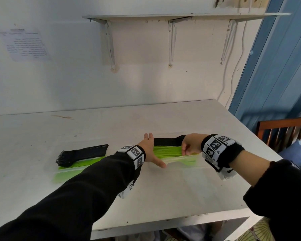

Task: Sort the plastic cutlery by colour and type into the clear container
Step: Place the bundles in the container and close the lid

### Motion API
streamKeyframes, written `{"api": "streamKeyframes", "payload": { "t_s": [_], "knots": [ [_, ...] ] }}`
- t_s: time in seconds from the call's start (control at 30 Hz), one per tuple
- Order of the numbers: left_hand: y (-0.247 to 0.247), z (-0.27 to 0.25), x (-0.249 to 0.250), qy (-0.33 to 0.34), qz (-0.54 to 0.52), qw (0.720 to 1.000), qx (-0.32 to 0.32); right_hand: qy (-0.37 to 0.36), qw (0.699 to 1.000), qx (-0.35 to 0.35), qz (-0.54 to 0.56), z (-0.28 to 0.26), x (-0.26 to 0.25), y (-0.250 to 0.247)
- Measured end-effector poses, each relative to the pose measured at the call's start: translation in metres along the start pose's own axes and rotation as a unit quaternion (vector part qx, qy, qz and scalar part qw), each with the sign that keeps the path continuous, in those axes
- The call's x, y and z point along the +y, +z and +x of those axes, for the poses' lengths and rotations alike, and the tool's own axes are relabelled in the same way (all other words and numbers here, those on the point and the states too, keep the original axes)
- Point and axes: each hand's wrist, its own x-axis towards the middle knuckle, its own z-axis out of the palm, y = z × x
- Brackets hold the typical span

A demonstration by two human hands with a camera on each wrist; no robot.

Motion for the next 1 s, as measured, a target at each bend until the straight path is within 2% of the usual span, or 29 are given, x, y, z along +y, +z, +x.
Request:
{"api": "streamKeyframes", "payload": {
  "t_s": [0.17,0.33,0.47,0.67,0.73,0.83,0.87,1.0],
  "knots": [
    [-0.008,0.0,-0.006,0.01,0.029,0.999,-0.02,-0.005,1.0,0.0,0.014,0.002,0.003,-0.002],
    [-0.007,0.002,-0.007,0.013,0.033,0.999,-0.01,-0.008,0.999,0.01,0.035,0.001,0.005,0.001],
    [-0.005,0.001,-0.007,0.009,0.03,0.999,0.008,-0.003,1.0,0.028,-0.006,0.001,0.0,0.006],
    [-0.007,-0.003,-0.001,-0.015,0.024,1.0,-0.001,0.007,1.0,0.021,0.005,0.001,-0.002,0.003],
    [-0.008,-0.004,0.0,-0.03,0.019,0.999,-0.012,0.02,0.998,0.058,0.027,0.001,0.002,0.0],
    [-0.008,-0.005,-0.001,-0.034,0.013,0.999,-0.01,0.07,0.979,0.176,0.082,0.004,0.02,-0.004],
    [-0.008,-0.005,-0.001,-0.033,0.011,0.999,-0.008,0.098,0.972,0.194,0.092,0.005,0.027,-0.003],
    [-0.006,-0.006,-0.001,-0.034,0.007,0.999,0.004,0.256,0.953,0.147,0.06,0.006,0.046,0.012]
  ]
}}
